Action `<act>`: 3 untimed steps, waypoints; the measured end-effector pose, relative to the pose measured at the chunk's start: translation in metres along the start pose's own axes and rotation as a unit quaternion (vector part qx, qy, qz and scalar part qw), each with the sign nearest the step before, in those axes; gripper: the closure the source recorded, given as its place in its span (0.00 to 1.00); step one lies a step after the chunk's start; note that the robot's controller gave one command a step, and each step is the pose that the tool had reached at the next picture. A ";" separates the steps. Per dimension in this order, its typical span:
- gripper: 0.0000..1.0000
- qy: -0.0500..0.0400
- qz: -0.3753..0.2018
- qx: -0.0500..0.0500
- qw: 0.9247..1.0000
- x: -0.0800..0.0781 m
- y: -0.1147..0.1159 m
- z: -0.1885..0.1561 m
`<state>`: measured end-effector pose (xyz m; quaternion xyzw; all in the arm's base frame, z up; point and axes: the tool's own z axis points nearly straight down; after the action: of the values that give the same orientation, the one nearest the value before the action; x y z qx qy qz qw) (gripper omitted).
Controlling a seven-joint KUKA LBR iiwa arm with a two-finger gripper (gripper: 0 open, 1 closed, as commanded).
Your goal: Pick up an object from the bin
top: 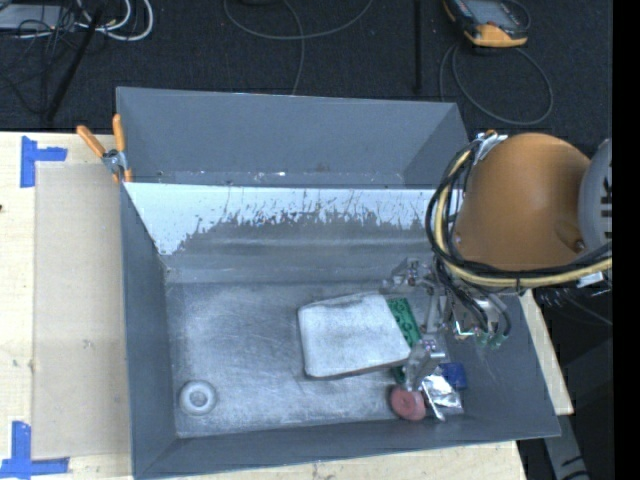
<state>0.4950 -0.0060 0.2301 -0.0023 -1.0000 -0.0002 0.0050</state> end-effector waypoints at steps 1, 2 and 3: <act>0.00 -0.001 0.099 0.000 0.995 0.021 -0.090 0.073; 0.00 -0.003 0.045 0.000 0.999 0.023 -0.097 0.089; 0.00 -0.004 0.127 -0.001 0.992 0.020 -0.108 0.074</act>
Offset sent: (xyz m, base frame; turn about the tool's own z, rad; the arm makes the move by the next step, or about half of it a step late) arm -0.0204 -0.0873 -0.0701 0.1872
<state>0.4735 -0.1138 0.1567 -0.1293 -0.9916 -0.0002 0.0008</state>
